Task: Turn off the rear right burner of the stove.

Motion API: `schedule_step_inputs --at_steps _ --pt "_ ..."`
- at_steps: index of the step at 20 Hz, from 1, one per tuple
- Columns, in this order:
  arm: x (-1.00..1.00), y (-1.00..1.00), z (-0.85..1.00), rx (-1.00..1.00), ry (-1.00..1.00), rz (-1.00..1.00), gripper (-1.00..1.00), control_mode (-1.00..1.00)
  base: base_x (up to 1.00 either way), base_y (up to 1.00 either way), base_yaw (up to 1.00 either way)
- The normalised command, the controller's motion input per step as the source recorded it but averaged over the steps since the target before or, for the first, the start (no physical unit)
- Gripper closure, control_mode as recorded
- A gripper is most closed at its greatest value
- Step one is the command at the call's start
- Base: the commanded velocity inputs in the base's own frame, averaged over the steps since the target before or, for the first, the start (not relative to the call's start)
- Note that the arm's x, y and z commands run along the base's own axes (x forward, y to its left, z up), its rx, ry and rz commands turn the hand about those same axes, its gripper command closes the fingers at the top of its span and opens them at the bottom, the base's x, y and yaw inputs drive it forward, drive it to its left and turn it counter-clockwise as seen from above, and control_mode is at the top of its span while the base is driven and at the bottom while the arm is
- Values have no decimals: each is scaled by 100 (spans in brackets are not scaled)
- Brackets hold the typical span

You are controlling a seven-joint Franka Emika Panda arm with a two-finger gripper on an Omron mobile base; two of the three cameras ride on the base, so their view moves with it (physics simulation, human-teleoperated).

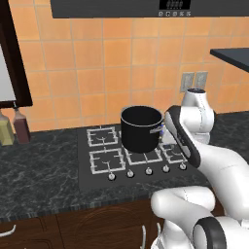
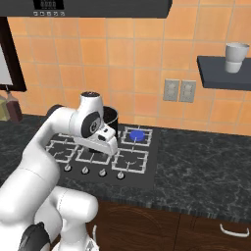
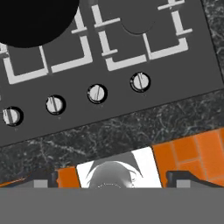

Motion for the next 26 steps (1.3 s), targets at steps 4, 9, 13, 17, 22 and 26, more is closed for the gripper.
schedule_step_inputs --at_steps 4,9,13,17,22,26 --pt "29 0 -44 0 0 -3 -100 -100 0 0 0" --pt "32 0 -34 0 0 -1 -100 -100 0 0 0" --pt "17 1 -33 -8 0 0 -100 -100 0 0 0" --pt "12 12 -55 -10 0 0 -100 -100 0 0 0" --pt "19 9 -54 -2 0 0 -100 -100 0 0 0" --pt "28 0 -41 1 2 0 -100 -100 0 0 0"
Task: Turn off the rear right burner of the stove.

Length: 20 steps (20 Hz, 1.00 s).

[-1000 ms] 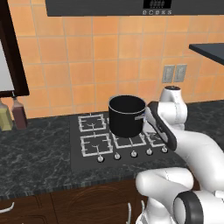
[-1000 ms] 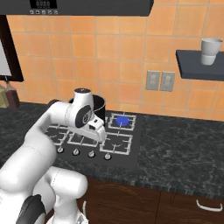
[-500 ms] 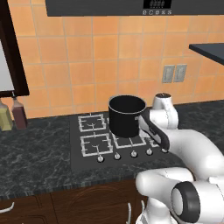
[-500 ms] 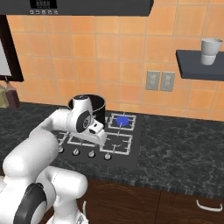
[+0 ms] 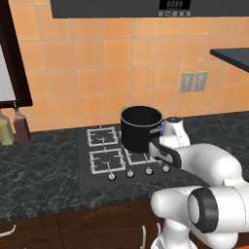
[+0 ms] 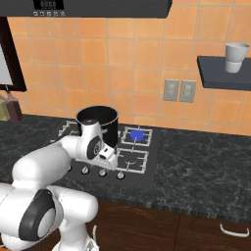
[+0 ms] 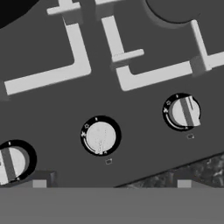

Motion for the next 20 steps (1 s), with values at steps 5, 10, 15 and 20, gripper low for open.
schedule_step_inputs --at_steps 5,10,15,20 --pt "24 0 -22 2 3 0 -100 -100 0 0 0" --pt "10 0 -9 6 1 0 -100 -100 0 0 0" --pt "0 0 -12 13 0 0 -100 -100 0 0 0" --pt "0 0 -14 5 0 0 -100 -100 0 0 0"
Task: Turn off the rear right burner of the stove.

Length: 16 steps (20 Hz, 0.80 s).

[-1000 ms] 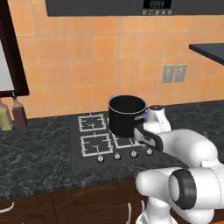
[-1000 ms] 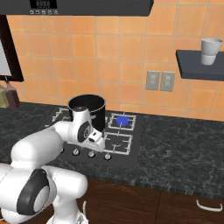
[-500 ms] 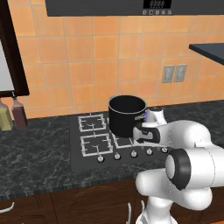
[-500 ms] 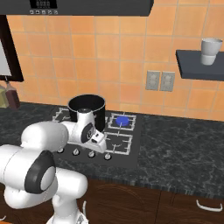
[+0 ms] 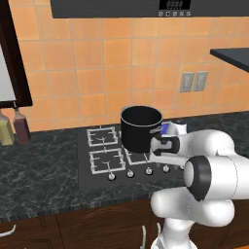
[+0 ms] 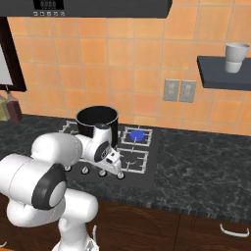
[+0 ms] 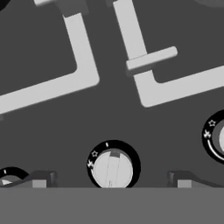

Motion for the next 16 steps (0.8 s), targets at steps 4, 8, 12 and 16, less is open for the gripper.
schedule_step_inputs --at_steps 4,8,12,16 --pt "0 0 0 0 0 0 -100 -100 0 0 0" --pt "-7 9 -16 0 1 0 -100 -100 0 0 0" --pt "-6 10 -12 -1 0 1 -100 -100 0 0 0" --pt "0 0 0 0 0 0 100 -100 0 0 0"
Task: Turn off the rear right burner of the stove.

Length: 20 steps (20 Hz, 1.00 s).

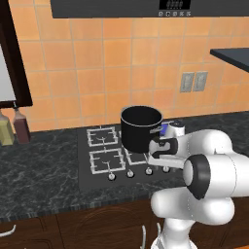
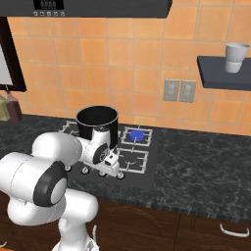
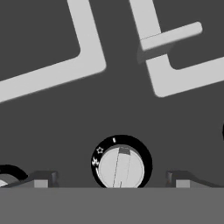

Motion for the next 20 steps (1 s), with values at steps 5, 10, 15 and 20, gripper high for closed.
schedule_step_inputs --at_steps 5,10,15,20 --pt "4 -2 0 0 1 0 100 -100 0 0 0" --pt "0 -15 0 4 4 -17 100 -100 0 0 0" --pt "0 -10 0 2 7 -40 100 -100 0 0 0" --pt "0 0 0 0 8 -54 100 -100 0 0 0"
